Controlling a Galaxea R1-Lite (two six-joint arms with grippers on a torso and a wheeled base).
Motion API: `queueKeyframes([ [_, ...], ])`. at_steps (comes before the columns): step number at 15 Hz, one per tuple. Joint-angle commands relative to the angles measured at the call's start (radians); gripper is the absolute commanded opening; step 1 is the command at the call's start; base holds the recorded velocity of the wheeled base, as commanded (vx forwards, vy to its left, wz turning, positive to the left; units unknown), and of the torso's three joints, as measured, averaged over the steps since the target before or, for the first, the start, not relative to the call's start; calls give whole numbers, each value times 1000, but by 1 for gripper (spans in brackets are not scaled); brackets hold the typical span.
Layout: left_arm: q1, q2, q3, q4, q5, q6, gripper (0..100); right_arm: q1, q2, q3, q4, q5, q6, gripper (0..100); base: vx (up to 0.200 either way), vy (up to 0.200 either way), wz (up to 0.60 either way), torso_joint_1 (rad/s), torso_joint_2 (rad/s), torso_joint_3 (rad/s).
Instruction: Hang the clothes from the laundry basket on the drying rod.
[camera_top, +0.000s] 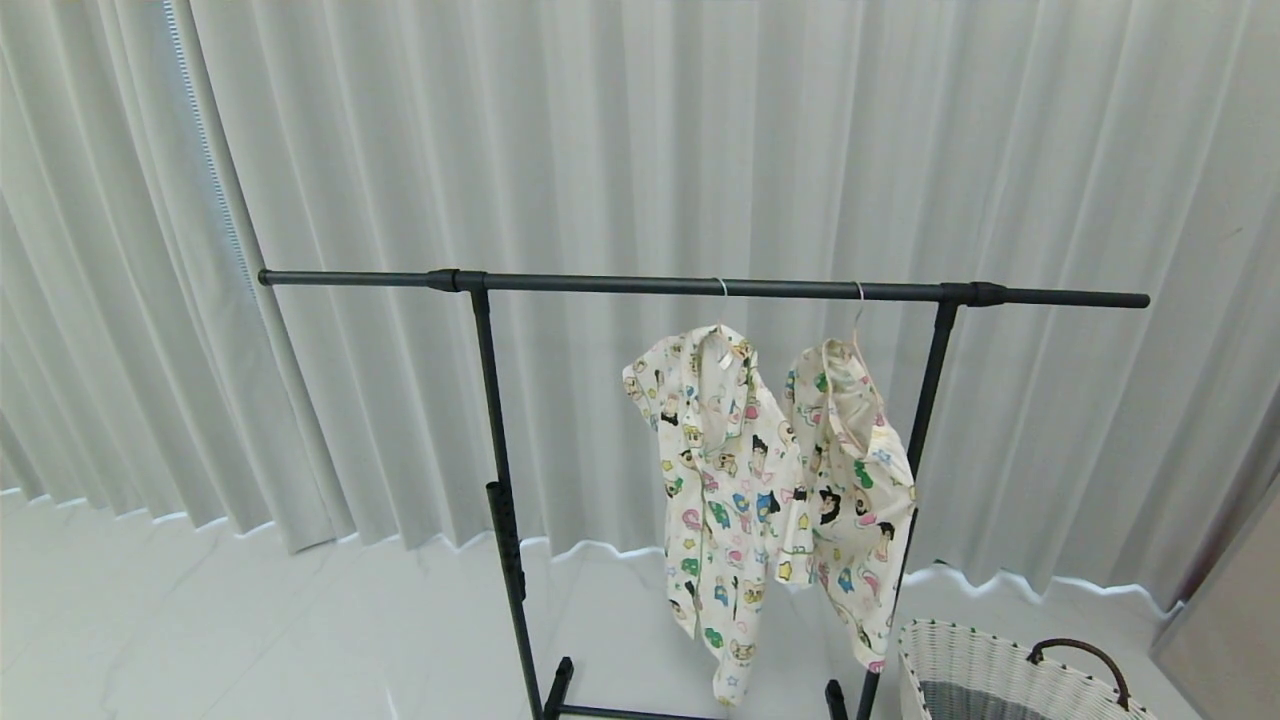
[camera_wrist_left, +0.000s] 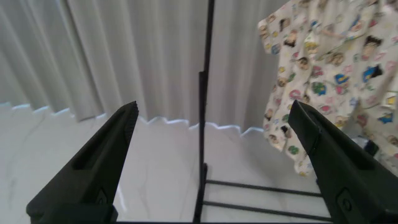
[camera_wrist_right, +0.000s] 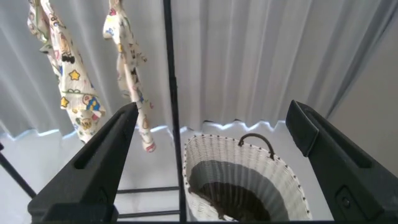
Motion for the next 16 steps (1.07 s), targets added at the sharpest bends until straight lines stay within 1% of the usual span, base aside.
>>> queueKeyframes([
  [1, -16, -38, 2, 0, 0, -1, 100, 0, 3, 0, -3, 15, -55, 100, 0, 0, 0, 0, 0, 0],
  [3, -16, -38, 0, 0, 0, -1, 100, 0, 3, 0, 5, 93, -58, 100, 0, 0, 0, 0, 0, 0],
  [4, -16, -38, 0, 0, 0, -1, 100, 0, 3, -3, 19, 109, -58, 100, 0, 0, 0, 0, 0, 0],
  [5, -16, -38, 0, 0, 0, -1, 100, 20, -1, -5, 25, 133, -61, 100, 0, 0, 0, 0, 0, 0],
  [6, -16, -38, 0, 0, 0, -1, 100, 83, -23, -5, 25, 138, -58, 100, 0, 0, 0, 0, 0, 0],
  [7, -16, -38, 0, 0, 0, -1, 100, 113, -32, -6, 27, 136, -58, 100, 0, 0, 0, 0, 0, 0],
  [9, -16, -38, 0, 0, 0, -1, 100, 103, -38, -6, 27, 133, -58, 100, 0, 0, 0, 0, 0, 0],
  [10, -16, -38, 0, 0, 0, -1, 100, 89, -64, -6, 27, 102, -60, 100, 0, 0, 0, 0, 0, 0],
  [11, -16, -38, 0, 0, 0, -1, 100, 70, -81, -5, 22, -11, -52, 100, 0, 0, 0, 0, 0, 0],
  [12, -16, -38, 0, 0, 0, -1, 100, 72, -89, -2, 45, -106, -24, 100, 0, 0, 0, 0, 0, 0],
  [13, -16, -38, 0, 0, 0, 1, 100, 72, -89, -2, 45, -95, 2, 100, 0, 0, 0, 0, 0, 0],
  [16, -16, -38, 0, 0, 0, -1, 100, 76, -89, -2, 45, -95, 6, 100, 0, 0, 0, 0, 0, 0],
])
